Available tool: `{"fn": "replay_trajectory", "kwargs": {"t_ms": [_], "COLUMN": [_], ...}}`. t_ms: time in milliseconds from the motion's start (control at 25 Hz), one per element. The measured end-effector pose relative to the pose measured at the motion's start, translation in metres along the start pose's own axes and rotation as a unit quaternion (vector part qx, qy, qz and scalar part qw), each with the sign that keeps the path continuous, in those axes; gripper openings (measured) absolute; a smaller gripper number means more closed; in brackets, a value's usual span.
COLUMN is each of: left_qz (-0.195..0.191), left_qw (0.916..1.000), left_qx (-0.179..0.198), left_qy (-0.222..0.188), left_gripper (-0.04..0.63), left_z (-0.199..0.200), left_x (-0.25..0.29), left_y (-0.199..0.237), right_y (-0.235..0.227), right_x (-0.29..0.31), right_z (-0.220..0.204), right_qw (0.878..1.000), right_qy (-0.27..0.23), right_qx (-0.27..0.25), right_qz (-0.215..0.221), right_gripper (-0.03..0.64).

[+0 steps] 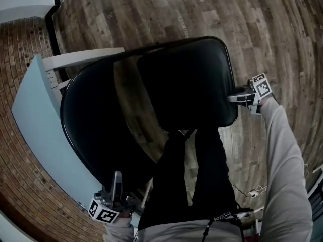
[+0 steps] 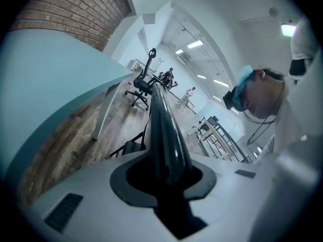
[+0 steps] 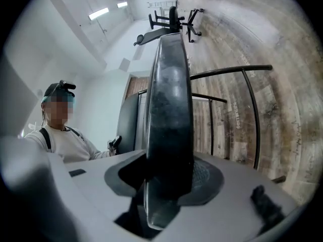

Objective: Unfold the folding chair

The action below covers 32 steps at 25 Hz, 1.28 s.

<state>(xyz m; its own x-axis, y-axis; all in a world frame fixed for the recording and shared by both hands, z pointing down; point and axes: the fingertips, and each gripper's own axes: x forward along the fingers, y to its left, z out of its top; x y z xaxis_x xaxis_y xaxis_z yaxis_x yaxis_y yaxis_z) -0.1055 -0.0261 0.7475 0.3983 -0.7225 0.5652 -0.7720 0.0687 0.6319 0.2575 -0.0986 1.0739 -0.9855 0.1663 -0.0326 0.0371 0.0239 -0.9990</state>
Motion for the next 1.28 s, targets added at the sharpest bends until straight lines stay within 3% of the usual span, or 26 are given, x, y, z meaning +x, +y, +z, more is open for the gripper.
{"fn": "replay_trajectory", "kwargs": {"t_ms": [320,480,720,800,920,1000,1080,1280], "left_qz": [-0.026,-0.085,-0.069,-0.059,-0.039,-0.028,-0.007,0.021], "left_qw": [0.9991,0.9937,0.9954,0.9966,0.998,0.9987,0.9992,0.996], "left_qx": [-0.031,-0.072,-0.065,-0.051,-0.012,0.007,0.029,0.086], "left_qy": [0.008,0.013,0.014,0.027,0.047,0.042,0.026,0.005], "left_gripper": [0.11,0.167,0.164,0.161,0.17,0.275,0.304,0.36], "left_z": [-0.031,-0.032,-0.034,-0.034,-0.026,-0.011,0.009,0.05], "left_x": [0.032,0.038,0.038,0.038,0.034,0.022,0.003,-0.044], "left_y": [0.0,0.004,0.007,0.007,0.007,0.011,0.016,0.003], "right_y": [-0.058,-0.07,-0.071,-0.07,-0.077,-0.076,-0.062,0.052], "right_x": [-0.042,-0.049,-0.047,-0.044,-0.05,-0.065,-0.083,-0.095], "right_z": [-0.002,-0.002,0.002,0.004,-0.001,-0.002,0.007,0.043], "right_qw": [1.0,0.999,0.997,0.997,0.99,0.975,0.956,0.915], "right_qy": [-0.021,-0.048,-0.072,-0.069,-0.042,-0.022,-0.03,-0.118], "right_qx": [0.006,0.003,0.006,0.01,-0.003,-0.032,-0.065,-0.168], "right_qz": [0.001,0.012,-0.007,-0.036,-0.138,-0.219,-0.284,-0.348], "right_gripper": [0.189,0.199,0.199,0.208,0.256,0.287,0.29,0.29]}}
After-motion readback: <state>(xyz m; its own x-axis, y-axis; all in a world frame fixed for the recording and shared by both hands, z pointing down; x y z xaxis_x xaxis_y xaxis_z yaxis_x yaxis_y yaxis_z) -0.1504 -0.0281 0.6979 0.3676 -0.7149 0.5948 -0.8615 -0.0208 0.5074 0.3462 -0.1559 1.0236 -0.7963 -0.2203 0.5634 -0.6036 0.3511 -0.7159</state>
